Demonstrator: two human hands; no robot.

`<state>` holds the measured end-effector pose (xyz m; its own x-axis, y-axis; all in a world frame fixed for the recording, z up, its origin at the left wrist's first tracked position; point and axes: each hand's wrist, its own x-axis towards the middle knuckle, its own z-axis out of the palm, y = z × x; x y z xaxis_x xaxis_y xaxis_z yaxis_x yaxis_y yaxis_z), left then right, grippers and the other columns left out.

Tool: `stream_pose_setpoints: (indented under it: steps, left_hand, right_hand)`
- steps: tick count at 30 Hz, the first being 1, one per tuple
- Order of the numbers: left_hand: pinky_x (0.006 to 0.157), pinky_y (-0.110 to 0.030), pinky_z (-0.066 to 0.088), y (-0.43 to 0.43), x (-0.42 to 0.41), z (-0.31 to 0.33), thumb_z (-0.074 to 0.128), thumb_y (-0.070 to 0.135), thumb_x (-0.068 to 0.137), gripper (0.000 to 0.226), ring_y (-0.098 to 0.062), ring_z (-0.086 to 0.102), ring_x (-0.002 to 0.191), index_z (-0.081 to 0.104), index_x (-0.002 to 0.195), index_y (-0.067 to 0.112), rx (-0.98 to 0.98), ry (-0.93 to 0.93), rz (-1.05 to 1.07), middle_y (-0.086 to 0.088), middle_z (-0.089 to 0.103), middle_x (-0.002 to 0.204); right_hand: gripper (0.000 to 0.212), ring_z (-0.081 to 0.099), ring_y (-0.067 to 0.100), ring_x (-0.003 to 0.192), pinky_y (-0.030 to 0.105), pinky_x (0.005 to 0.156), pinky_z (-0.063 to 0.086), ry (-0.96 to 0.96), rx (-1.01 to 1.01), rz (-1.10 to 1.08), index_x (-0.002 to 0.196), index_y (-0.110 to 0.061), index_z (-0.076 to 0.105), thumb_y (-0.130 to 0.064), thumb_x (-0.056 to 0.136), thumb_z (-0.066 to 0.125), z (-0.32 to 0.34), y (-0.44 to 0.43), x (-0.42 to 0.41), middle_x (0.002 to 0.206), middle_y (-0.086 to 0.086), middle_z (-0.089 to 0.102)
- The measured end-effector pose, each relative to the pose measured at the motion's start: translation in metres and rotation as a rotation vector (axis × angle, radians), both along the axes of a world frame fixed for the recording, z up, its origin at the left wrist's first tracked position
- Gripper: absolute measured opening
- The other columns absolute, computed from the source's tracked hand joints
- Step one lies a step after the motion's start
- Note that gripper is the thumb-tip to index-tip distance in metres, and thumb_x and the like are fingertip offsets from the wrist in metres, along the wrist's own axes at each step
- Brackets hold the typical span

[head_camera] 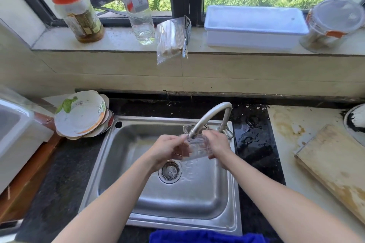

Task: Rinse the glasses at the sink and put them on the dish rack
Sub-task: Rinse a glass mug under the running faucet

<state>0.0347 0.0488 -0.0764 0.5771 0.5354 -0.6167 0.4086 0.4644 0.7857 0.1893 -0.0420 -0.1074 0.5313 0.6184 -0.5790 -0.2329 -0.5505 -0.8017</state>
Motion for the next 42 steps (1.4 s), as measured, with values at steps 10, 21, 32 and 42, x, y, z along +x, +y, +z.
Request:
stream_pose_setpoints:
  steps: [10,21,32,42]
  left_hand:
    - [0.071,-0.037,0.058,0.024,0.013,0.013,0.053,0.012,0.094,0.018,-0.033,0.066,0.074,0.059,0.08,0.002,-0.001,0.05,-0.257,-0.016,0.063,0.088]
    - [0.06,-0.029,0.056,0.012,0.014,-0.004,0.054,0.01,0.095,0.011,-0.021,0.067,0.061,0.056,0.09,0.0,0.062,0.083,-0.15,-0.018,0.066,0.083]
    - [0.064,-0.03,0.058,-0.001,-0.004,-0.013,0.052,0.001,0.095,0.017,-0.018,0.064,0.061,0.05,0.078,0.003,0.095,0.001,-0.066,-0.015,0.062,0.084]
    - [0.07,-0.034,0.059,-0.007,-0.005,-0.019,0.05,-0.003,0.094,0.021,-0.023,0.065,0.074,0.05,0.075,0.004,0.021,-0.151,0.138,-0.015,0.066,0.084]
  right_hand:
    - [0.016,0.062,0.02,0.088,0.033,0.072,0.051,-0.074,0.029,0.241,0.084,-0.021,0.077,-0.034,0.077,0.072,0.014,0.009,0.018,0.091,0.005,0.073]
    - [0.09,0.038,0.019,0.135,0.043,0.105,0.037,-0.288,0.015,0.22,0.151,-0.029,0.025,-0.049,0.077,0.074,0.01,-0.007,-0.025,0.155,-0.003,0.033]
    - [0.048,0.058,0.023,0.109,0.039,0.089,0.048,-0.001,0.068,-0.051,0.131,-0.028,0.052,-0.054,0.091,0.052,0.003,-0.005,-0.03,0.125,-0.003,0.058]
    - [0.067,0.069,0.025,0.096,0.041,0.083,0.052,0.293,0.101,-0.186,0.103,-0.026,0.073,-0.075,0.09,0.029,0.004,-0.01,-0.031,0.101,0.002,0.075]
